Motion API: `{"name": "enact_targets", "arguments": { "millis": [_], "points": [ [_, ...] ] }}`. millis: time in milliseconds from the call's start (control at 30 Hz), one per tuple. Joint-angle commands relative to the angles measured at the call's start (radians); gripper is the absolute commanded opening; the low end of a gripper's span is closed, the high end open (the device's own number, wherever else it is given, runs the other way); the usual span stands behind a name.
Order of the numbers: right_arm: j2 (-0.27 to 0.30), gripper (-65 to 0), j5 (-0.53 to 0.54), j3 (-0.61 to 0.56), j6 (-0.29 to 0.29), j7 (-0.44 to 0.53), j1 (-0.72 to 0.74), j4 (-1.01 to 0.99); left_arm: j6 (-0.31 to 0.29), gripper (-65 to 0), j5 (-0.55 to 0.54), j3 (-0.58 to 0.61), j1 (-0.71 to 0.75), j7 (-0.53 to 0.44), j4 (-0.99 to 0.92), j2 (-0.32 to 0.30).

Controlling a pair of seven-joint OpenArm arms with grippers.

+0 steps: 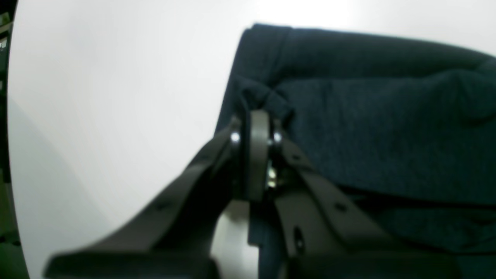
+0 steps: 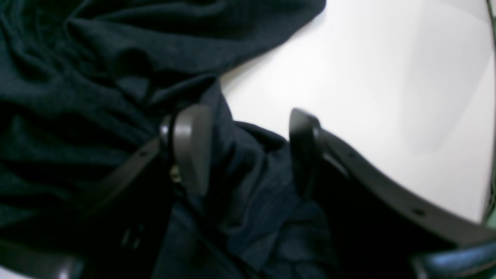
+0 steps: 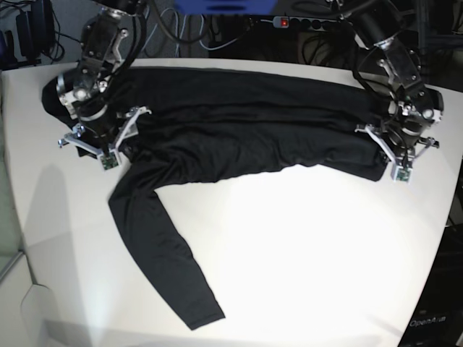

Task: Fold the T-shirt properly
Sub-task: 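Release and regrasp the folded edge with the right gripper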

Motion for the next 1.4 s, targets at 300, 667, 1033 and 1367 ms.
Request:
{"name": "enact_targets", "arguments": {
  "millis": [300,667,1033,1367],
  "points": [
    [0.001,-31.9,0.015,-0.008,-0.004,0.030,0.021,-0.074,0.005,-65.0,-0.011,0.000,-0.017,-0.017,0.016,-0.009],
    [0.001,-49.5,0.014,-0.068,-0.004,0.030,0.044,-0.134,0.005,-65.0,-0.011,0.000,-0.019,-0.017,0.016,-0.009],
    [0.045,-65.0,0.009,-0.060,-0.004,0.027,0.101,-0.135,0.005,-65.0,-0.011,-0.002,-0.019,-0.017,0.016,-0.009],
    [0.059,-65.0,0.009,-0.064,-0.004,0.019,0.049,0.052,0.005,-65.0,-0.011,-0.002,-0.019,-0.015,0.016,-0.006]
  ]
}}
